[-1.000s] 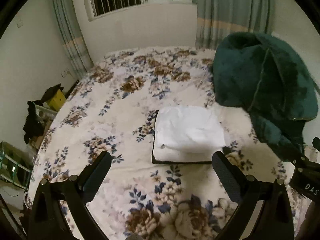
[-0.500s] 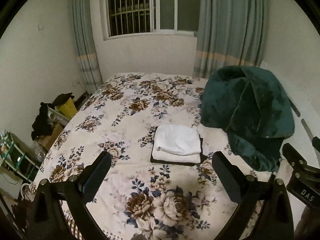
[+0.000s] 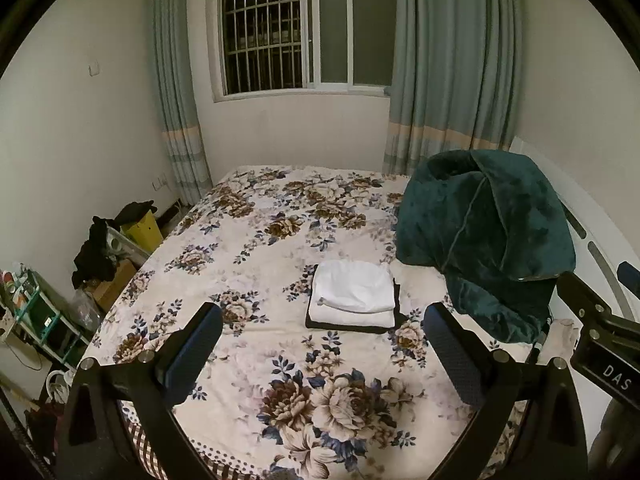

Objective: Fold small clothes

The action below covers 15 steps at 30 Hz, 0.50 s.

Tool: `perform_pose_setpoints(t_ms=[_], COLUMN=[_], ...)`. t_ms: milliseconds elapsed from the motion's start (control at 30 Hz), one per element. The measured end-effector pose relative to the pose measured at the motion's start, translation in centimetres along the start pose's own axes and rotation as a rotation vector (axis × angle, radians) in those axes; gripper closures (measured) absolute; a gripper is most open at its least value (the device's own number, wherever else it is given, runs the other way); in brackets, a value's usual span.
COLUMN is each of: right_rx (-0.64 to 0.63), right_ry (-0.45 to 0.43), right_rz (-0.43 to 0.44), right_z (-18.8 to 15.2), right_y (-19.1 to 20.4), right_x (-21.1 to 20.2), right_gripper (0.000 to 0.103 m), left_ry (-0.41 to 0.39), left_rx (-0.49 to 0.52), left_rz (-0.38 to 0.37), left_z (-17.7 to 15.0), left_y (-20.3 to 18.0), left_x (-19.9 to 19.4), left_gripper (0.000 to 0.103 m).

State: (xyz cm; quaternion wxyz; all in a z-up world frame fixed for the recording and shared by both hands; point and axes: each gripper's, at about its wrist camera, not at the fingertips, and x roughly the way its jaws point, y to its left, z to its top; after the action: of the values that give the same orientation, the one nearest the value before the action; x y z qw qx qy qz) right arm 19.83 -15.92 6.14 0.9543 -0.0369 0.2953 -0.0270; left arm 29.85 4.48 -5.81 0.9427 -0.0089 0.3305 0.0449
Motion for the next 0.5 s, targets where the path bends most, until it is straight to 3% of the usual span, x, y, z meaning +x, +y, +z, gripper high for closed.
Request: perform_pose_setpoints(t_ms=[500], right_rx=[0.01], right_ry=[-0.007], right_rz=[0.019], right_z=[0.2], right_y=[-0.7], right_x=[-0.1], right_gripper=[0.0], left_ry=[-0.042], left_rx=[-0.022], left_rz=[0.025], left_z=[-0.1], left_y=[0.6], left_x=[-1.8], left_gripper=[0.0])
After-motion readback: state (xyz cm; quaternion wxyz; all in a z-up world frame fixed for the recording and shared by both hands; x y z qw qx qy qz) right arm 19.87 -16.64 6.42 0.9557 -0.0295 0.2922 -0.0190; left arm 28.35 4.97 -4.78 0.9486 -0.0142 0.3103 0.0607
